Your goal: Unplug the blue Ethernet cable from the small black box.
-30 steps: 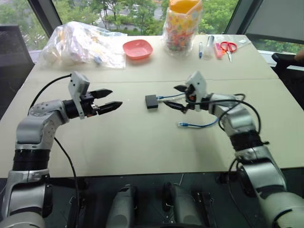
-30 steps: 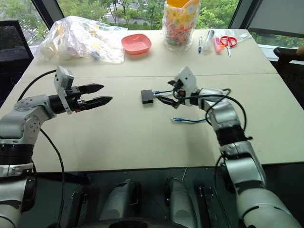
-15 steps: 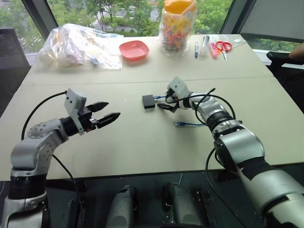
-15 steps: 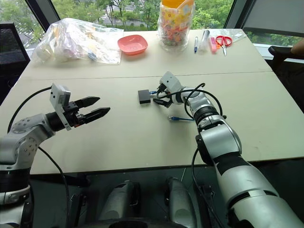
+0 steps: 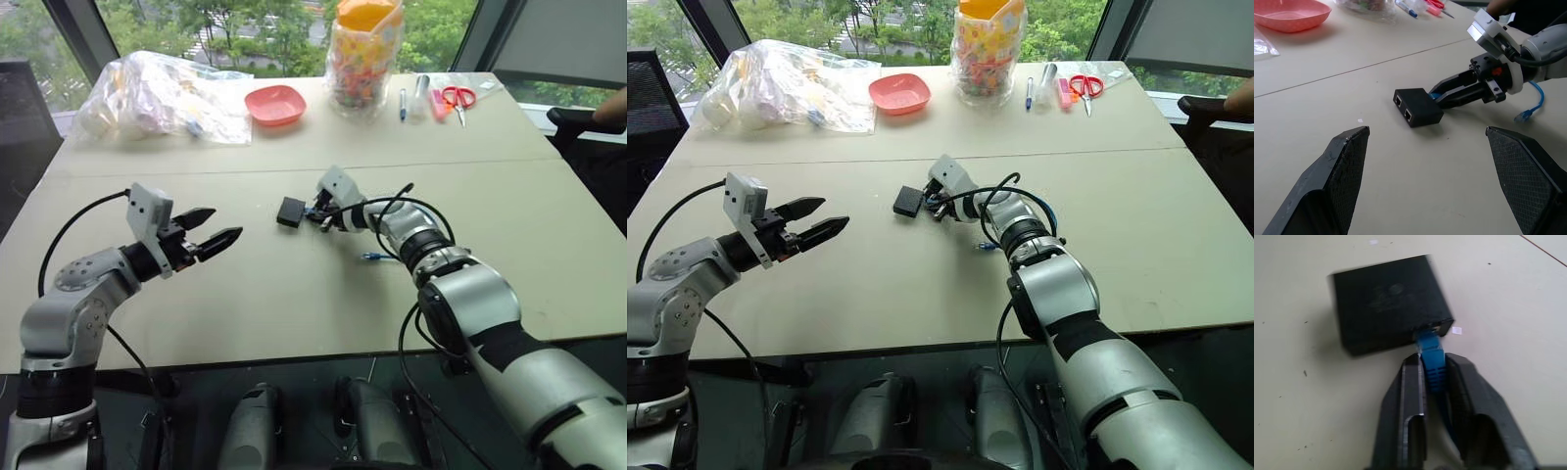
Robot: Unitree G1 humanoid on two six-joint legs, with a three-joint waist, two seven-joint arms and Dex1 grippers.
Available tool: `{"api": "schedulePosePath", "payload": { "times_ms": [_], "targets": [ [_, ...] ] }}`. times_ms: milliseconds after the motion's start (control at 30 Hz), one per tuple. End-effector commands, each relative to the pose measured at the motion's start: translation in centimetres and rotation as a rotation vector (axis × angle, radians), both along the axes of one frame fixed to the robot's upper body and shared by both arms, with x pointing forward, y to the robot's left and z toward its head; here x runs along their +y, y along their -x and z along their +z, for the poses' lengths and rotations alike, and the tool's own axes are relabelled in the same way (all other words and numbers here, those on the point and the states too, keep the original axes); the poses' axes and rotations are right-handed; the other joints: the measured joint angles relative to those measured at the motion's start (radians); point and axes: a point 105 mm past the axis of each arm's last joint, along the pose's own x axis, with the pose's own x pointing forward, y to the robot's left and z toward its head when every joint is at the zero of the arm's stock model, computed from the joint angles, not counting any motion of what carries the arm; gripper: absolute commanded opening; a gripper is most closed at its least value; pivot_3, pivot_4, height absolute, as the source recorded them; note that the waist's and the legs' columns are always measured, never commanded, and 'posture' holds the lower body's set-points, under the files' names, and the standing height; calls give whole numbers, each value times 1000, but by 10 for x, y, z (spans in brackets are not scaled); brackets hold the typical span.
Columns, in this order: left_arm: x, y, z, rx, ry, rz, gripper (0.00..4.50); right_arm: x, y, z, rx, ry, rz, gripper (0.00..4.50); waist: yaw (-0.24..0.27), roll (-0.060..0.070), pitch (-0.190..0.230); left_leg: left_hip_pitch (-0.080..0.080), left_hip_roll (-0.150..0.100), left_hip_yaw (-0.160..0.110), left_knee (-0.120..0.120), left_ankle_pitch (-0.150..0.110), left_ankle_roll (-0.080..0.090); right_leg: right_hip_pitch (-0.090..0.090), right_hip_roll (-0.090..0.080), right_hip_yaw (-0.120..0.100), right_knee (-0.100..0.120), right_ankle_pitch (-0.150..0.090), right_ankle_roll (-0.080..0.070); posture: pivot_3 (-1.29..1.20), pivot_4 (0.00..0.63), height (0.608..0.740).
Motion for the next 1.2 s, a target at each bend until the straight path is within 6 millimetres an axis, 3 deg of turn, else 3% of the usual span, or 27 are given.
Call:
{"api": "schedulePosePath", "payload": {
  "times_ms": [33,167,267,367,433,500,767,1067,1200],
  "targets": [
    [2,1,10,-53,-23,6,4007,-1,3,-7,-9,43,28,24,0,0,0,1,1,0,0,0,0,1,0,0,0,-1,-2,0,150,740],
    [10,-10,8,-59,-59,49,4007,-4,-12,25,-247,70,3,24,0,0,0,1,1,0,0,0,0,0,0,0,0,-1,-2,0,150,740],
    [12,-23,16,-61,26,44,4007,-7,-18,58,-513,126,40,24,9,1,1,0,0,0,0,0,0,0,0,0,0,-1,-2,0,150,740],
    [8,-36,31,-39,163,-18,4007,-4,-11,80,-736,178,122,24,7,0,1,-1,-1,0,0,0,0,0,-1,0,-2,-1,-2,0,150,740],
    [0,-53,48,1,308,-143,4007,-1,5,103,-993,204,216,24,11,0,1,-2,-1,0,0,0,0,-1,-1,0,-2,0,1,0,150,740],
    [-10,-66,57,22,337,-243,4007,1,17,116,-1122,201,268,24,8,-1,0,-4,-3,1,0,0,0,-1,0,-2,-1,0,2,0,150,740],
    [-41,-92,75,42,323,-422,4007,2,30,147,-1268,167,274,24,-5,-1,1,-3,-3,4,0,1,-1,-2,1,-1,0,0,3,0,150,740],
    [-66,-100,75,43,286,-475,4007,-1,36,148,-1276,171,273,24,1,-1,1,-3,-2,3,0,1,-1,-1,0,0,-1,0,3,0,150,740],
    [-70,-98,73,53,278,-514,2691,-1,39,148,-1273,165,269,0,1,-1,1,-3,-2,3,0,1,-1,-2,0,0,-1,0,3,0,150,740]
  ]
}}
